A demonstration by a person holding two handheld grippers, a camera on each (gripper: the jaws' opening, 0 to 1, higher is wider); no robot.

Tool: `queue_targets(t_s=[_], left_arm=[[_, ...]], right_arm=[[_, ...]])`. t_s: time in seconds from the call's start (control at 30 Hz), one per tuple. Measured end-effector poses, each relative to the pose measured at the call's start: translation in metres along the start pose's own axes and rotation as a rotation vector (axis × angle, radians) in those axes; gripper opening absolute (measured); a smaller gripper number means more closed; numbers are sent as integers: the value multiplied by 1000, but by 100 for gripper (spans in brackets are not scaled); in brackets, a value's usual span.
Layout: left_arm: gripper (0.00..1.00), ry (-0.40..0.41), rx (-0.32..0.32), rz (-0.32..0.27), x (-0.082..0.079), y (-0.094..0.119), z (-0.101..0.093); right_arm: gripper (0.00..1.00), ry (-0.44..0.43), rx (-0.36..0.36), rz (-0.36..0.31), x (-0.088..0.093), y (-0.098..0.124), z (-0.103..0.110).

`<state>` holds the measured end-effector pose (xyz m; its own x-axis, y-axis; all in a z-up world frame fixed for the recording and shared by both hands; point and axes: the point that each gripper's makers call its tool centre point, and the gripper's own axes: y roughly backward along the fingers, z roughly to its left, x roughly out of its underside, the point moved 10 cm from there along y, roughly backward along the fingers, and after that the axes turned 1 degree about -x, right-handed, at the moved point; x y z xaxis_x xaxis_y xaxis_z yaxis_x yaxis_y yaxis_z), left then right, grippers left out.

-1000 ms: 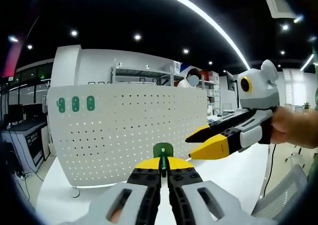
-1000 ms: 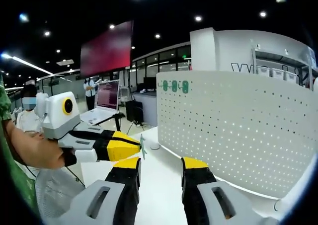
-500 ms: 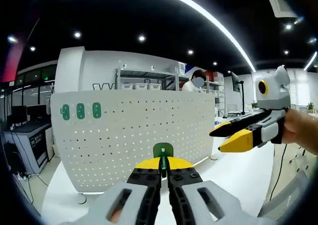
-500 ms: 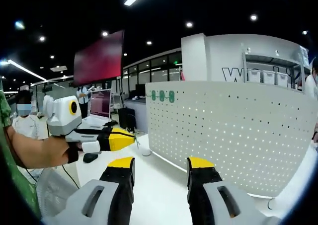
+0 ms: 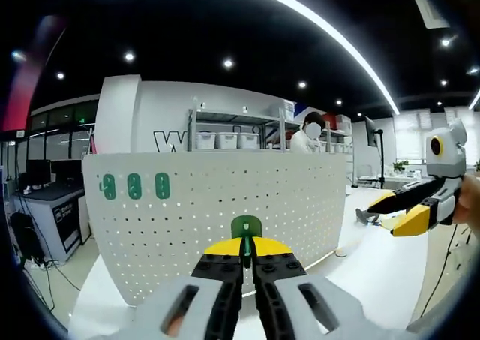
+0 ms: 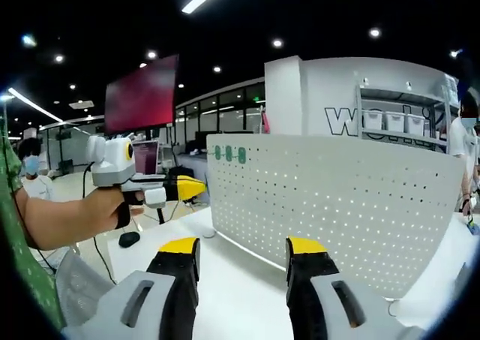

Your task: Insert the hook assembly into the mounting plate slot until the hook locks in place.

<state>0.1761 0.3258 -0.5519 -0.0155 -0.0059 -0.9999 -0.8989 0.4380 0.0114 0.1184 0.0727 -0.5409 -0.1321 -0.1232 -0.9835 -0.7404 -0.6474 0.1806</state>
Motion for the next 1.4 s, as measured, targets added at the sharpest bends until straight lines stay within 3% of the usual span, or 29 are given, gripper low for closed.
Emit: queue_targets(t_s=[0.33, 0.67, 1.4], left_arm=[[3, -9, -57, -44, -25, -24, 16], [3, -32, -112, -64, -47, -64, 33], [3, -38, -189, -25, -51, -121, 50]], right_arm=[[49, -12, 6, -12, -4, 5, -8], [52, -16, 20, -29, -8, 15, -18], [53, -45, 47, -49, -3, 18, -36]])
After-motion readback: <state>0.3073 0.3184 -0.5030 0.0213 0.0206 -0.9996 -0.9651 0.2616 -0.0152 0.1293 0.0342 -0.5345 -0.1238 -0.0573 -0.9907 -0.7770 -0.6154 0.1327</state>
